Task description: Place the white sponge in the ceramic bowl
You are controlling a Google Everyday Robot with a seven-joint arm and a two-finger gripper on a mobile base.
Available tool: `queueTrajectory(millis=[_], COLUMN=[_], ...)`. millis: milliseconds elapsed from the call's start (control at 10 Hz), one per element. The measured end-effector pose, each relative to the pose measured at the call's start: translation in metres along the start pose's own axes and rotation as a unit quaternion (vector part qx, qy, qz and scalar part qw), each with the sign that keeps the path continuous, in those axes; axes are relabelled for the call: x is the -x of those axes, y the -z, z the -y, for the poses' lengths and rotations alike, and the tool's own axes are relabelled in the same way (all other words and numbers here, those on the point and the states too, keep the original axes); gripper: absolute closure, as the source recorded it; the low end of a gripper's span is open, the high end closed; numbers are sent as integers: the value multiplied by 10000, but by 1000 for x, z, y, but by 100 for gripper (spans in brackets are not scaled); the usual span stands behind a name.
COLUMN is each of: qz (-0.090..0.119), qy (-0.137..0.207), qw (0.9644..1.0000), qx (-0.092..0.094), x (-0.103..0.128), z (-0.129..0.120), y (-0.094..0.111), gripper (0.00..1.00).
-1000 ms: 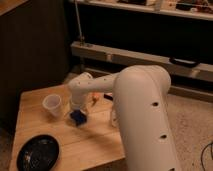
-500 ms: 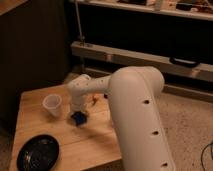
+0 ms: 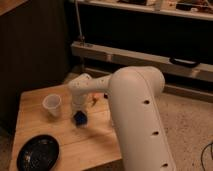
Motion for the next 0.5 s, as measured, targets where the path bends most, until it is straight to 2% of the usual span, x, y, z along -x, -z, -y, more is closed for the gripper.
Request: queueTrajectory(millis=[200, 500], qz=[-28, -350], qy=[41, 152], qw=[10000, 9990], qx=[30, 218], x=[1, 6], z=[3, 23], y=[2, 35], gripper=[78, 78])
